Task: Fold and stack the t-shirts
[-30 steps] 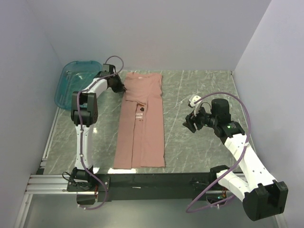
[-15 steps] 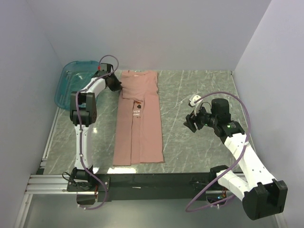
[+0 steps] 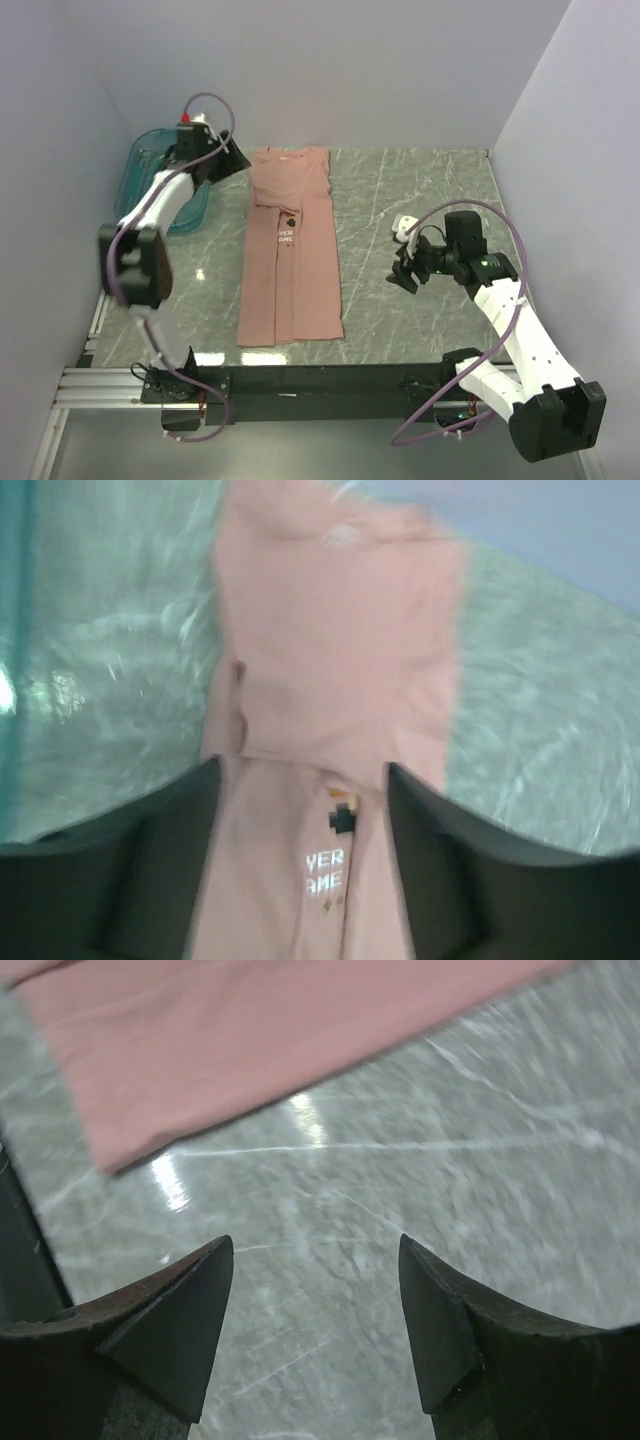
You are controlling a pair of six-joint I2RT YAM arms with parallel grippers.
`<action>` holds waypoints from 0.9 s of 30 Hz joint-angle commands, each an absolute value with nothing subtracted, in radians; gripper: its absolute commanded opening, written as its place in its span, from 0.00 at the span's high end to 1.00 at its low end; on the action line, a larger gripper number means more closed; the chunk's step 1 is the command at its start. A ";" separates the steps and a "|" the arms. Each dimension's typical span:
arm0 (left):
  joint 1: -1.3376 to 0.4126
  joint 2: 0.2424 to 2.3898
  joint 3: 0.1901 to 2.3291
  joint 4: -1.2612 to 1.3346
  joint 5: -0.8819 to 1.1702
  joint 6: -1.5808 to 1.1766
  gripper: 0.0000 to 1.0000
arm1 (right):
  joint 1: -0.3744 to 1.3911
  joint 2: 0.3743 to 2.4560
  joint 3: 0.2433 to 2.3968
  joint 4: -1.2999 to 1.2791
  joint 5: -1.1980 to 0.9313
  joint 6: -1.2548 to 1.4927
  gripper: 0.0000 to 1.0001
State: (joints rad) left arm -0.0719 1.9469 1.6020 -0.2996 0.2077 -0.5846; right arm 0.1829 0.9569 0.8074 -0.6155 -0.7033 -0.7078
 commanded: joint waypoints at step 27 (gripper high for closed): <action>-0.715 0.736 0.555 -0.575 0.224 0.705 0.26 | 0.584 1.091 0.798 -0.568 -0.707 -1.016 0.18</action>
